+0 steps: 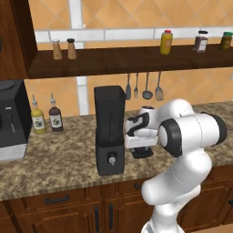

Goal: Close the lid blender by securely placing the lid on top.

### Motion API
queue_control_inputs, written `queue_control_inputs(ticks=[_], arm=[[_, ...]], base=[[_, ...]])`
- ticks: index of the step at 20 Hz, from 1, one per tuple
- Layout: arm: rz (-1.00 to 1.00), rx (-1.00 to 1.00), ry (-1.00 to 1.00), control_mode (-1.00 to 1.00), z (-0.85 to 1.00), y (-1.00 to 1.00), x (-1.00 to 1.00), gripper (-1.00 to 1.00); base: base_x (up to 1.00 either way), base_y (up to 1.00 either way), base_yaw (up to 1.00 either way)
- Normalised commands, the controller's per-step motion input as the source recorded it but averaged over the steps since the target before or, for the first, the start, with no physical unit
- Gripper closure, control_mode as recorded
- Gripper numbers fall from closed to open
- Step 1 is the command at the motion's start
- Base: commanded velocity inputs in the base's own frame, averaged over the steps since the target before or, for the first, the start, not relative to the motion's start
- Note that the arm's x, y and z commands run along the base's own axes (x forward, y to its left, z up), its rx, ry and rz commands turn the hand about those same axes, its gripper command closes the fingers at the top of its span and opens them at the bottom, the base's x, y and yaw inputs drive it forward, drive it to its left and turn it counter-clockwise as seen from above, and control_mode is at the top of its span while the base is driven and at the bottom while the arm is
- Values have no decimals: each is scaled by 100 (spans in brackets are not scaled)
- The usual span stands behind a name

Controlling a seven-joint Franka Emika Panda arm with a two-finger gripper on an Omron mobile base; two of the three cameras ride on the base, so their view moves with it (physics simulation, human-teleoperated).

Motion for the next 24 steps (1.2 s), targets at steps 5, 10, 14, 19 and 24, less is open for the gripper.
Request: queue_control_inputs(ticks=[5,10,14,19,24], arm=[[0,1,-2,-100,-3,1,-5,100],[0,0,-9,-100,16,0,-20,100],[0,0,-14,-100,42,-1,-16,100],[0,0,-20,-100,75,-3,-23,100],[0,0,-22,-100,97,-2,-34,100]], base=[[0,0,0],[0,0,0],[0,0,0],[0,0,0],[0,0,0]])
